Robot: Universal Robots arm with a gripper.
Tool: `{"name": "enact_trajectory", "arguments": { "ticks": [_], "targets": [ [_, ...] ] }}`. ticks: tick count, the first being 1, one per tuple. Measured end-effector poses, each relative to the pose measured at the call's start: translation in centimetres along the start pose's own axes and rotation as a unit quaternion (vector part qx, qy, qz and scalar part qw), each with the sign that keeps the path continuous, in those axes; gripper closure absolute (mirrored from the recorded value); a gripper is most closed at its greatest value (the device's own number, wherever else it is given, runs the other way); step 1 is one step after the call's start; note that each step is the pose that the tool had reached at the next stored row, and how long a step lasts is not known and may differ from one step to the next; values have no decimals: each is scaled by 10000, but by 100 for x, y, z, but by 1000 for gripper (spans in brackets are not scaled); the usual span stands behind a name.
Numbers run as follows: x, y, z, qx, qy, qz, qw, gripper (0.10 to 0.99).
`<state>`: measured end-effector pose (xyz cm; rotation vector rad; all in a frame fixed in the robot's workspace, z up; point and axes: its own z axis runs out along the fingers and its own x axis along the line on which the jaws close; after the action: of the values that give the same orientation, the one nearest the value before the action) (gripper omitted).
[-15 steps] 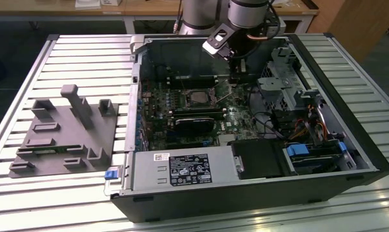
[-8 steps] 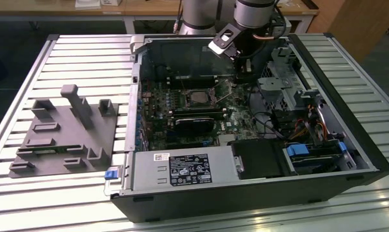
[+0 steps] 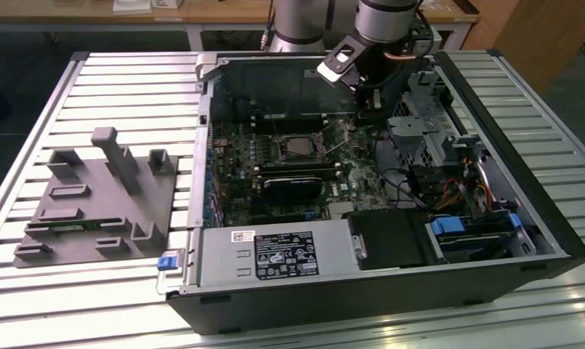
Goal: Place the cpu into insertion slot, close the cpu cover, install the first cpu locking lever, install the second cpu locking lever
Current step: 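Close the cpu cover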
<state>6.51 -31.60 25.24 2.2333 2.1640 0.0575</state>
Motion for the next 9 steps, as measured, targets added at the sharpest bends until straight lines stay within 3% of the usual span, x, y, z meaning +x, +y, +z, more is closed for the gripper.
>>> {"name": "enact_trajectory", "arguments": {
  "ticks": [9],
  "targets": [
    [-1, -7, 164, 0, -1, 0, 10000, 980]
  ]
}}
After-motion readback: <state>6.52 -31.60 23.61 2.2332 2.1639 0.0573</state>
